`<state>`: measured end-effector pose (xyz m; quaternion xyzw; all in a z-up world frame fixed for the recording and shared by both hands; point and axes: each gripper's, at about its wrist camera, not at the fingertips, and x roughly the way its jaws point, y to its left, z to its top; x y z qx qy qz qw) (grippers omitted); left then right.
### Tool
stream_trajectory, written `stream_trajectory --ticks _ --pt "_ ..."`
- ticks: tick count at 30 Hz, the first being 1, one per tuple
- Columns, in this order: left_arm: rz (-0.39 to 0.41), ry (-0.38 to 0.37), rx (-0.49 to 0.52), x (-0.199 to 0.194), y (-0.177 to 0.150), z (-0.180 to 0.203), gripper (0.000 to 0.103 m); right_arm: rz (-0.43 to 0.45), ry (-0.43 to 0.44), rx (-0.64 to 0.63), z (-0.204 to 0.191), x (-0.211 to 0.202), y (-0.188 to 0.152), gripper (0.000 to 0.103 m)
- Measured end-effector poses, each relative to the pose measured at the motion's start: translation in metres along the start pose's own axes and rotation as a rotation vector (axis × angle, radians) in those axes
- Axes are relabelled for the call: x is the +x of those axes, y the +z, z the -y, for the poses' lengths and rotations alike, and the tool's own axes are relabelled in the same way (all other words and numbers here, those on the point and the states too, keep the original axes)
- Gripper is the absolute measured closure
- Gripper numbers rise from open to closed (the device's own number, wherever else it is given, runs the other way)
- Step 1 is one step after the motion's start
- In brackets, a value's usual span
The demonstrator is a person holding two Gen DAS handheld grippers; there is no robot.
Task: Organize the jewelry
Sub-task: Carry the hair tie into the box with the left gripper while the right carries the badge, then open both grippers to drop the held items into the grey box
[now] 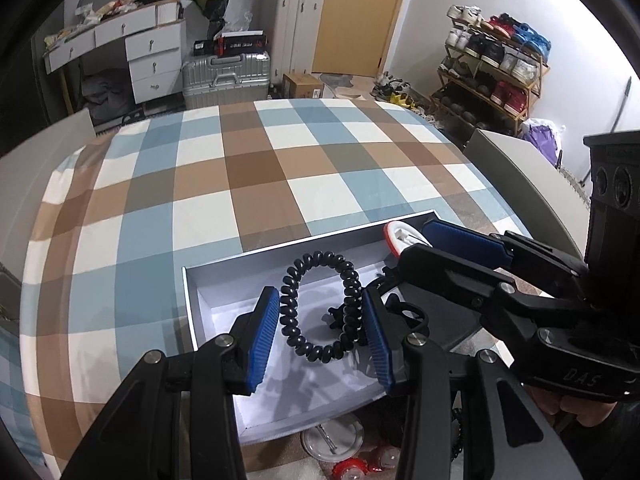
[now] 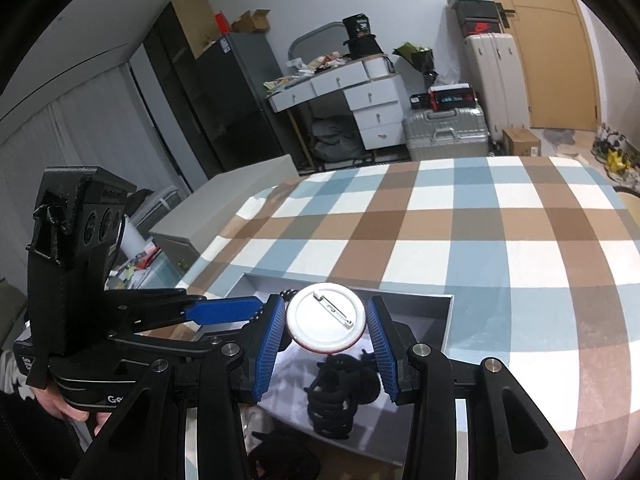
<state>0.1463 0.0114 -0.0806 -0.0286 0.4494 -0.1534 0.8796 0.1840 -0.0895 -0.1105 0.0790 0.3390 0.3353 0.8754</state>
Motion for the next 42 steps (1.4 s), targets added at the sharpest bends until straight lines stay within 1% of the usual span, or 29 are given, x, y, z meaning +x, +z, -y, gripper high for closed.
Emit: stream_trajectory --ticks 2,5,7,9,10,11,17,19,24,27,28,29,31,35,39,42 --pt "-0.005 -0.029 -0.023 0.000 0.000 -0.004 0.063 -0.006 0.007 0.004 0.001 0.001 0.000 0.060" --pt "-0.001 -0.022 -0.024 0.000 0.001 -0.007 0.060 0.008 0.022 0.003 0.002 -0.001 0.000 0.058" --pt "0.004 -0.023 -0.022 -0.001 0.000 -0.007 0.057 0.023 0.022 0.016 0.004 -0.004 0.000 0.047" --pt "0.008 -0.023 -0.018 -0.003 -0.001 -0.007 0.052 0.037 0.029 0.037 0.006 -0.008 0.000 0.045" --pt "0.014 -0.017 -0.017 -0.005 -0.001 -0.007 0.047 0.041 0.028 0.043 0.007 -0.009 0.001 0.045" --pt "0.020 -0.012 -0.017 -0.006 -0.001 -0.007 0.045 0.047 0.027 0.050 0.007 -0.012 0.001 0.045" --pt "0.035 0.011 -0.012 -0.014 -0.003 -0.005 0.044 0.074 0.008 0.057 0.006 -0.029 0.000 0.039" --pt "0.041 0.022 -0.006 -0.016 -0.004 -0.004 0.044 0.083 0.002 0.052 0.004 -0.035 -0.001 0.033" --pt "0.067 0.032 -0.003 -0.027 -0.007 0.000 0.044 0.102 0.000 0.036 -0.003 -0.048 -0.003 0.031" --pt "0.088 0.041 0.001 -0.034 -0.011 0.003 0.044 0.114 -0.005 0.020 -0.010 -0.057 -0.006 0.027" --pt "0.092 0.045 0.002 -0.036 -0.011 0.004 0.041 0.116 -0.006 0.015 -0.012 -0.061 -0.007 0.025" --pt "0.099 0.050 0.002 -0.038 -0.013 0.005 0.035 0.118 -0.009 0.012 -0.014 -0.063 -0.009 0.024" --pt "0.122 0.067 -0.002 -0.043 -0.016 0.008 0.029 0.123 -0.013 0.007 -0.017 -0.068 -0.011 0.019" --pt "0.154 0.086 -0.005 -0.052 -0.023 0.011 0.027 0.130 -0.016 0.000 -0.023 -0.078 -0.019 0.011" --pt "0.171 0.098 -0.006 -0.057 -0.032 0.014 0.022 0.134 -0.019 -0.010 -0.030 -0.087 -0.027 0.005" --pt "0.200 0.132 0.008 -0.062 -0.042 0.019 0.020 0.140 -0.026 -0.027 -0.037 -0.093 -0.035 0.001"
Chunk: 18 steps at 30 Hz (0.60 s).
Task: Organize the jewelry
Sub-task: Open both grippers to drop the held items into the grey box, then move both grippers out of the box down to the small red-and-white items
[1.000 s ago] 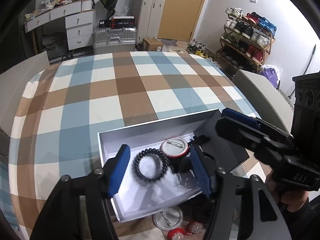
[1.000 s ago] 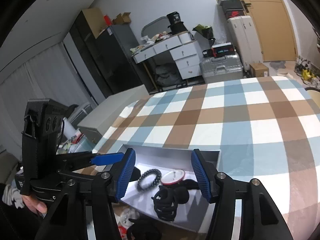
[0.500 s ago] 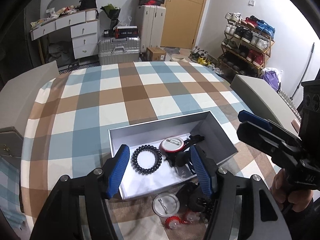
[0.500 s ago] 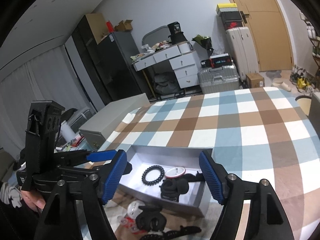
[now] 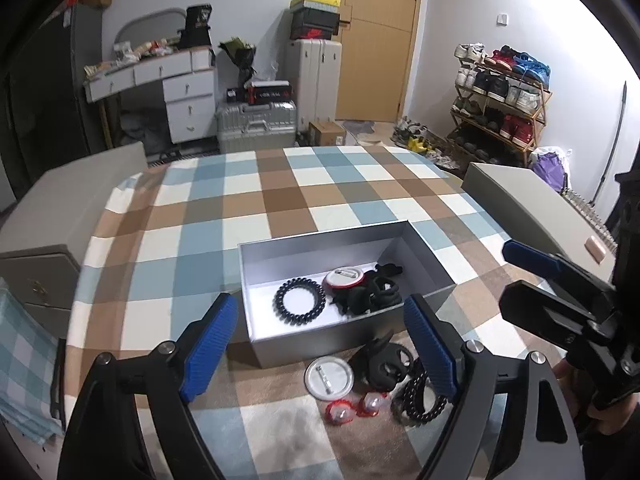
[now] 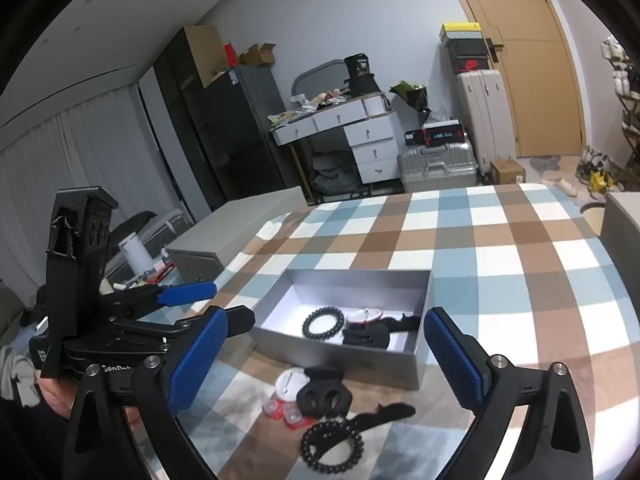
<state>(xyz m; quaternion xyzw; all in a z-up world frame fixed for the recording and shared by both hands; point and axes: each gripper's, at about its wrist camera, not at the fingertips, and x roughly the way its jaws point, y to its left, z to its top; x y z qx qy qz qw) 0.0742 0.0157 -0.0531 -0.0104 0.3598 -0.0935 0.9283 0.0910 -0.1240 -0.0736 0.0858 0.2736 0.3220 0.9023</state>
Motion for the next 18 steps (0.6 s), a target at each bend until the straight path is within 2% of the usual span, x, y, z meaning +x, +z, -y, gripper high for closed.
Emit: stream_trajectory --ticks 5,10,18 --pt "0.009 0.041 -0.021 -0.004 -0.016 -0.002 0.014 -0.006 -0.023 -0.031 -0.010 -0.008 -0.016 0.000" --pt "-0.041 0.050 -0.009 0.001 -0.034 -0.005 0.014 -0.044 -0.048 -0.030 -0.010 -0.012 -0.035 0.000" --pt "-0.114 0.068 -0.043 0.001 -0.067 -0.009 0.014 -0.151 -0.071 0.032 0.000 -0.003 -0.069 0.000"
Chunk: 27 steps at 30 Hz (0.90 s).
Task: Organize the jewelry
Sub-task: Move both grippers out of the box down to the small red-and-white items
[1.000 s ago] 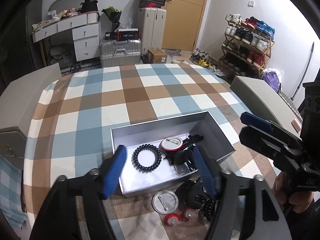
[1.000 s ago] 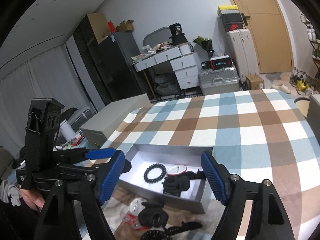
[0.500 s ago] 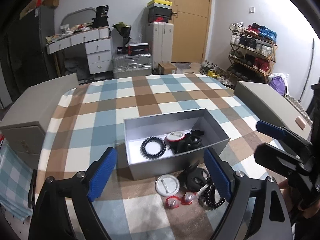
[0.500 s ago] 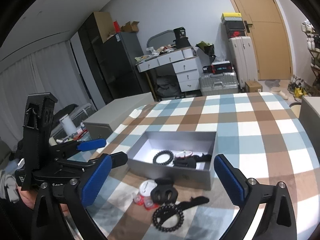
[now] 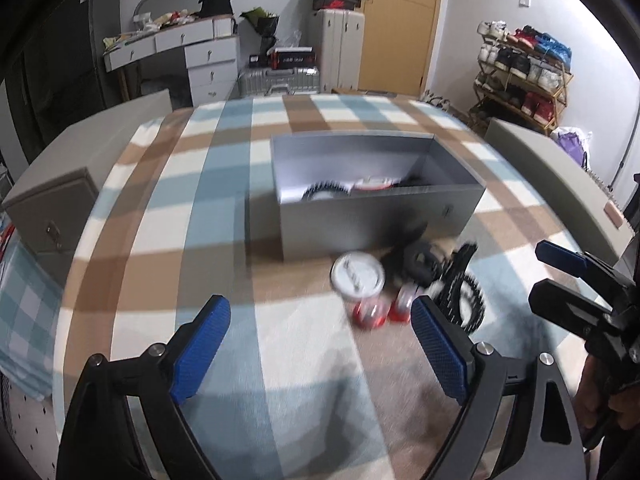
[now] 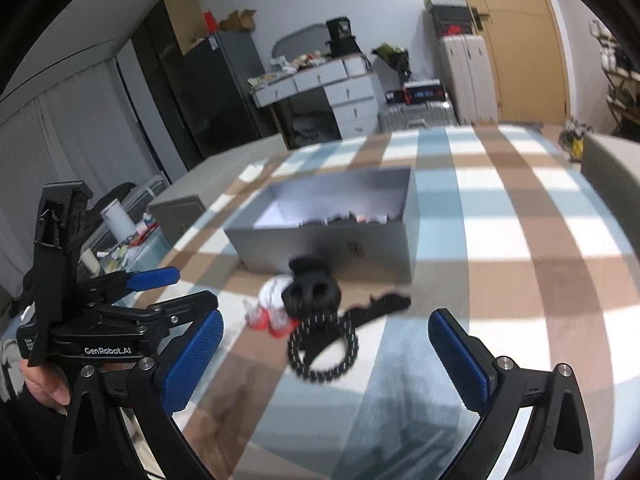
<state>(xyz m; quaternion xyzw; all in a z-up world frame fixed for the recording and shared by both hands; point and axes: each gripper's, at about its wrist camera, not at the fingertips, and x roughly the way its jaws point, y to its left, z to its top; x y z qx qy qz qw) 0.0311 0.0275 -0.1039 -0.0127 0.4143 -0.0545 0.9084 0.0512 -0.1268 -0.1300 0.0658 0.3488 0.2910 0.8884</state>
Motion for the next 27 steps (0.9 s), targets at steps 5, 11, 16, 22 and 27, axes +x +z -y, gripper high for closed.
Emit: stream_trajectory --ticks 5,11,16,22,27 --pt "-0.033 0.017 -0.019 0.003 -0.013 -0.007 0.014 -0.054 0.004 -0.003 -0.003 0.012 -0.010 0.000" --pt "-0.044 0.018 -0.043 0.003 -0.022 -0.015 0.014 -0.101 0.040 -0.027 -0.014 0.027 -0.004 0.004" --pt "-0.040 0.010 -0.065 0.002 -0.026 -0.020 0.014 -0.107 0.046 -0.063 -0.026 0.043 0.006 0.010" --pt "-0.045 0.010 -0.083 0.003 -0.030 -0.028 0.014 -0.138 0.054 -0.035 -0.028 0.058 0.015 0.025" --pt "-0.046 0.009 -0.116 0.003 -0.033 -0.036 0.014 -0.138 0.059 -0.097 -0.047 0.057 0.007 0.031"
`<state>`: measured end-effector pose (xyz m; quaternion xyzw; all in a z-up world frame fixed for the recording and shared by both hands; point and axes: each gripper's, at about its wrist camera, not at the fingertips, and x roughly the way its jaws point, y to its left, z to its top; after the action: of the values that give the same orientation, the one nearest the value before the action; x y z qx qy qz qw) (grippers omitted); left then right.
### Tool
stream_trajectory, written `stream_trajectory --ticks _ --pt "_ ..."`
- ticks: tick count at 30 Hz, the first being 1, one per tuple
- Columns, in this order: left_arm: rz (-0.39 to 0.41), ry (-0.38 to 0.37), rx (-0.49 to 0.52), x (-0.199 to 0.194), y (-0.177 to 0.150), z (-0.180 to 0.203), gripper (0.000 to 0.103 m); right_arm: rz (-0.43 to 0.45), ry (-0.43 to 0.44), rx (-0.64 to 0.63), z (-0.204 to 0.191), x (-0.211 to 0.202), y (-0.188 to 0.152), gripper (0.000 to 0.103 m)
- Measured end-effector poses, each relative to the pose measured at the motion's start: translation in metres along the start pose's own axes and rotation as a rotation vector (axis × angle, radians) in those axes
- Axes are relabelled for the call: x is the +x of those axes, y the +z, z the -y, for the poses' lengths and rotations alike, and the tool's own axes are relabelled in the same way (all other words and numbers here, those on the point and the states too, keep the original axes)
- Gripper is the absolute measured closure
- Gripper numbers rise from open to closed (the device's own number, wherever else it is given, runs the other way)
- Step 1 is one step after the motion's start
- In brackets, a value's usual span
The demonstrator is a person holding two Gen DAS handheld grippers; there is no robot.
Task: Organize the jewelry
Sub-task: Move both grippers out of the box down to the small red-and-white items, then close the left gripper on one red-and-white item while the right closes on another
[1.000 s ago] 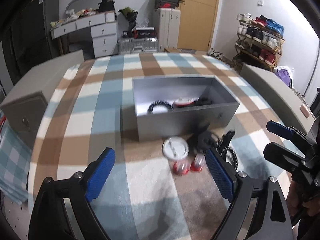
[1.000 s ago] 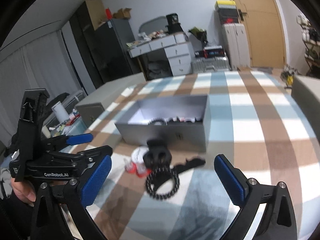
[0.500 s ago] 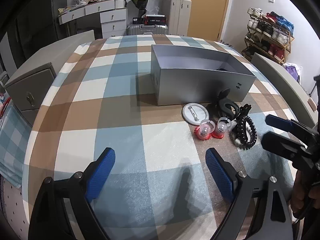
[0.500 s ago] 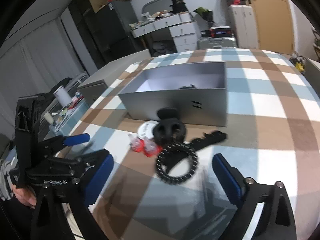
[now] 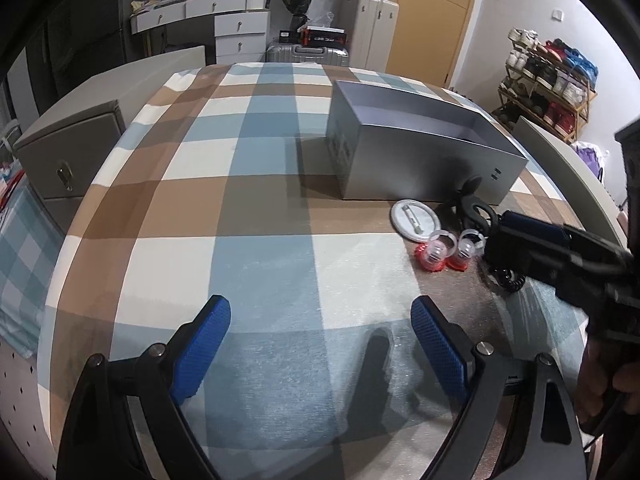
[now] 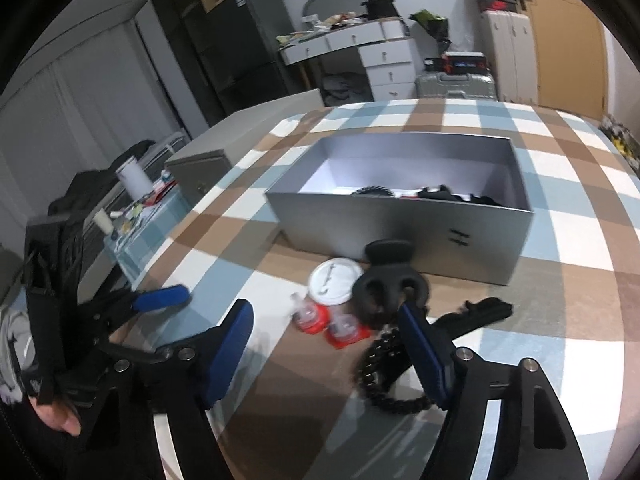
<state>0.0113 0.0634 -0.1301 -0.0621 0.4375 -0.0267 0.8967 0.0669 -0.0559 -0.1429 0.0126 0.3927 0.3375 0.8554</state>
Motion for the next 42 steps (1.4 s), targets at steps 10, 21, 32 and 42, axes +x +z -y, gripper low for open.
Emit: stream_trajectory --ticks 10,21,32,42 --pt "0.013 0.014 0.014 -0.004 -0.003 -0.003 0.014 -0.021 -0.130 -0.116 -0.019 0.013 -0.003 0.072" --pt "0.012 0.023 0.033 -0.005 -0.003 -0.001 0.014 -0.047 -0.191 -0.216 -0.031 0.020 -0.009 0.098" --pt "0.001 -0.007 0.035 -0.004 0.006 0.002 0.014 0.070 -0.088 -0.061 -0.005 -0.016 -0.002 0.098" --pt "-0.006 -0.105 0.084 0.013 0.029 0.032 0.014 0.133 -0.050 0.022 0.020 -0.046 -0.010 0.098"
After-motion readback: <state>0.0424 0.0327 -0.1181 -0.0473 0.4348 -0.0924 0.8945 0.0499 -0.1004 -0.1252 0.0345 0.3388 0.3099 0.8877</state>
